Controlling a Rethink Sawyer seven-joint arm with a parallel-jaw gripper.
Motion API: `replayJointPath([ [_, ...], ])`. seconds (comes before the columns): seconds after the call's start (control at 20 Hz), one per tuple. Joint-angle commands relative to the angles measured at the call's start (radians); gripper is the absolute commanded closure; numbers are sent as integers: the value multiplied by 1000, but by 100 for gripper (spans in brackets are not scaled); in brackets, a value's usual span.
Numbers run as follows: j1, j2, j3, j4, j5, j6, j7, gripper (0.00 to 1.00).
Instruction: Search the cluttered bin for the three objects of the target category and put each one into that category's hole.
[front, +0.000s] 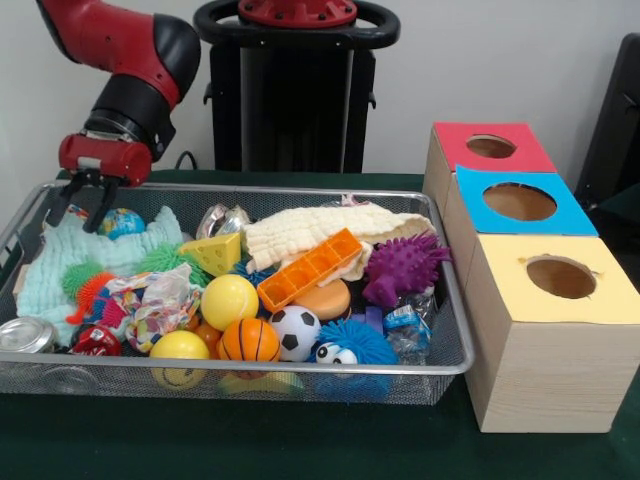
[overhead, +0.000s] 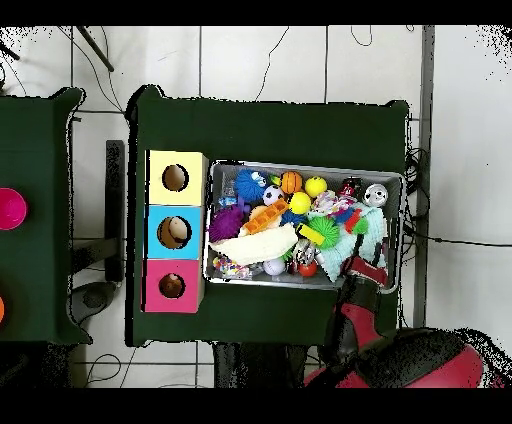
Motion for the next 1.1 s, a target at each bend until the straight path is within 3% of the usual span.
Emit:
replayJointPath([
  [0.05, 31, 83, 13, -21, 88, -62, 70, 0],
  [0.2, 43, 70, 5, -27, 65, -15, 87, 0],
  [0.45, 52, -3, -1, -48, -59, 198, 136, 0],
  [0.65, 43, -128, 28, -45, -192, 436, 179, 0],
  [0.85, 6, -257, 103, -26, -313, 661, 210, 0],
  [1.1, 3, -264, 110, -27, -306, 661, 183, 0],
])
